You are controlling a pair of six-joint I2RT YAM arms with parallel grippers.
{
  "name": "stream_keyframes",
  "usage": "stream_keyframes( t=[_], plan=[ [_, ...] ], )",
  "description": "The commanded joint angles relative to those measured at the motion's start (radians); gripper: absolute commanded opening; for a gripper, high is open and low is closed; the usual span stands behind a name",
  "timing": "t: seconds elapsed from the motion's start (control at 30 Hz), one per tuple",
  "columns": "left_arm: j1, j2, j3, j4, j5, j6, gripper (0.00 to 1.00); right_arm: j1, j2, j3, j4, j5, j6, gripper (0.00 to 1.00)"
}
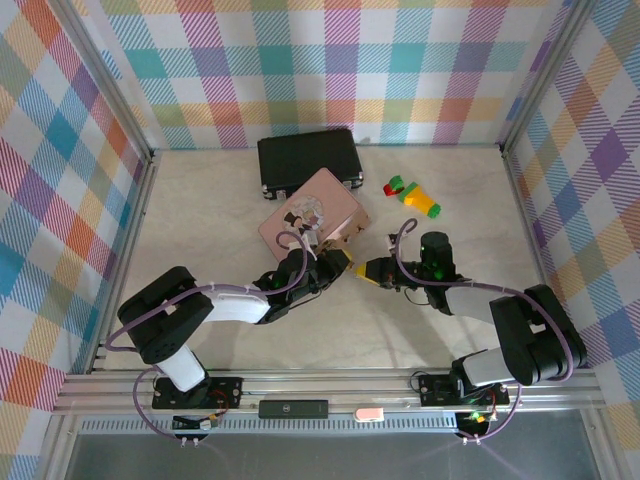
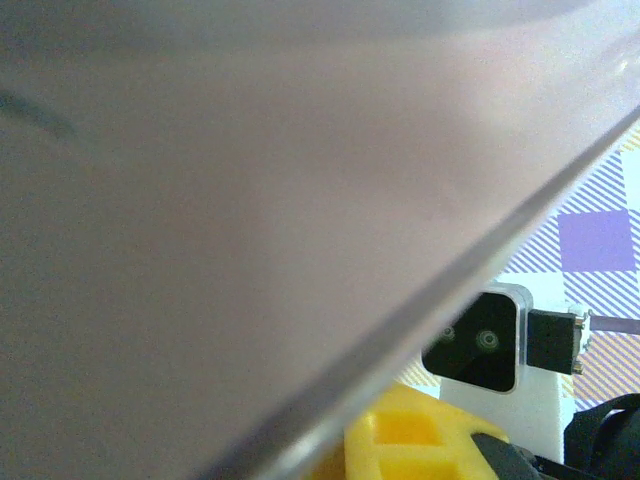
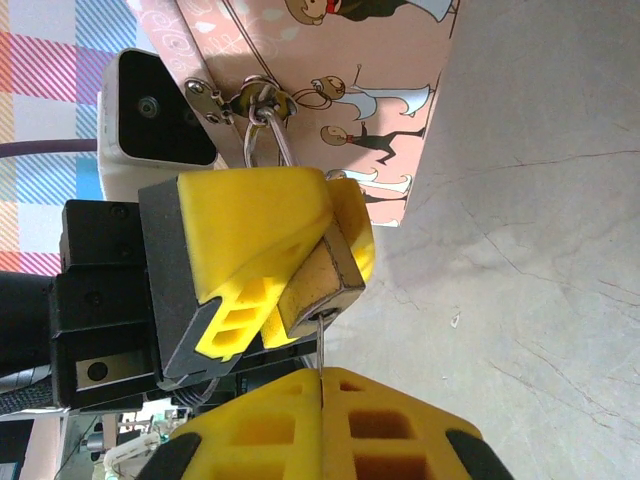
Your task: Unlock the padlock with the key
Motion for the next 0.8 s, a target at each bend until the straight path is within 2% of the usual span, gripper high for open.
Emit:
stream_keyframes(
  t=[0.0, 0.2, 0.4, 0.53, 0.77],
  plan=[
    [-0.032, -0.046, 0.015, 0.075, 0.125, -0.041, 0.00, -0.006, 0.029, 0.031, 0.053, 0.086, 0.015, 0.00],
    [-0.038, -0.029, 0.015, 0.084, 0.099, -0.044, 0.00, -0.003, 0.027, 0.016, 0.123, 0.099, 0.117, 0.00],
    [-0.038, 0.032, 0.019, 0.198, 0.090, -0.098, 0.00, 0.003, 0.006, 0.010, 0.053, 0.168, 0.066, 0.00],
    [-0.038, 0.078, 0.022, 0.288, 0.085, -0.152, 0.00, 0.009, 0.033, -0.005, 0.100, 0.196, 0.085, 0.00],
    [-0.046, 0.102, 0.015, 0.358, 0.000, -0.186, 0.00, 0.034, 0.004, -0.046, 0.092, 0.252, 0.119, 0.00]
  ],
)
